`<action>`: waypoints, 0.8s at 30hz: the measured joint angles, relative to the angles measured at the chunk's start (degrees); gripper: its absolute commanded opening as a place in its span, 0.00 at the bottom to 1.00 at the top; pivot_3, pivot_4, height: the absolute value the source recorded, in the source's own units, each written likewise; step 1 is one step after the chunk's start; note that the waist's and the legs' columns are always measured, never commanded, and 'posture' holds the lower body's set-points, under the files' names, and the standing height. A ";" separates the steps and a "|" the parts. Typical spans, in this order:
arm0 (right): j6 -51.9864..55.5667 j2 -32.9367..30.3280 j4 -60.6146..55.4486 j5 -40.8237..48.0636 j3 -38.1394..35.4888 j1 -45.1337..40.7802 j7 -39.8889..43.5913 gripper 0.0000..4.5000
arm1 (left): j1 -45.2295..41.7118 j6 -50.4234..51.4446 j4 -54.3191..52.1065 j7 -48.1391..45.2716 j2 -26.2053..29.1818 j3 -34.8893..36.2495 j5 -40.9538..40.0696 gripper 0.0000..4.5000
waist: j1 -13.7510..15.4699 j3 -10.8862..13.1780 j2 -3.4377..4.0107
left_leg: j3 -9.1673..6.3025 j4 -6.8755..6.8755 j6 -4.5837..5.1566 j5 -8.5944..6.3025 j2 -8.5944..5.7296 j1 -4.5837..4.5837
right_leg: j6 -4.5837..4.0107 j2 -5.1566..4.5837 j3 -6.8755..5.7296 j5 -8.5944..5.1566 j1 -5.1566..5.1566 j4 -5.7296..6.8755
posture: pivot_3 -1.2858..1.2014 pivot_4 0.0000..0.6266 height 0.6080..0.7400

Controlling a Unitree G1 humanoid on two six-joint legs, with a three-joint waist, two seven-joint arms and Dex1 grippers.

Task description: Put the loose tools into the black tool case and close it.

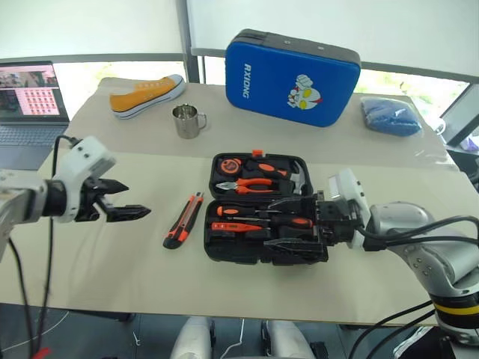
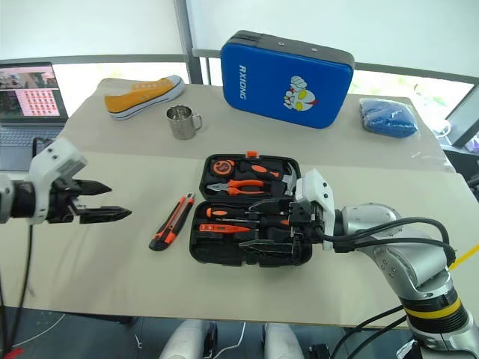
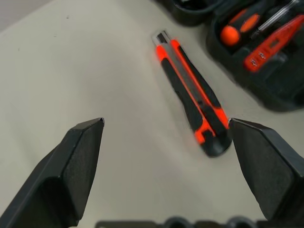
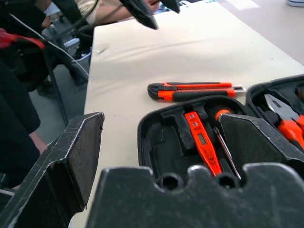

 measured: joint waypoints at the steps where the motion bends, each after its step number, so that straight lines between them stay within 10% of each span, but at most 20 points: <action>1: -0.05 -0.20 -0.60 -0.56 -0.04 0.44 -0.04 1.00 | -1.75 2.39 0.63 1.21 -1.27 -1.70 -0.70 1.00 | -0.18 0.00 -0.01 | -0.01 0.00 0.00 0.00 0.02 -0.11 | -0.01 0.02 0.00 0.00 -0.18 0.08 | 0.52 0.24 0.99; 21: -1.62 -0.75 -12.94 -3.88 -3.11 11.07 -7.15 1.00 | -14.94 6.95 16.47 20.76 -17.61 -22.43 -7.56 1.00 | -0.06 -0.02 0.05 | -0.11 0.50 -0.09 0.08 -0.13 -0.10 | -0.03 -0.06 0.01 -0.02 -0.09 0.53 | 0.52 0.24 0.99; 24: -1.69 -0.35 -13.24 -3.97 -3.09 11.55 -7.29 1.00 | -15.27 6.90 18.14 21.35 -18.61 -22.52 -6.86 0.77 | 0.18 -0.03 0.08 | -0.11 0.50 -0.09 0.08 -0.15 0.14 | -0.02 -0.06 0.02 -0.03 0.17 0.51 | 0.52 0.24 0.99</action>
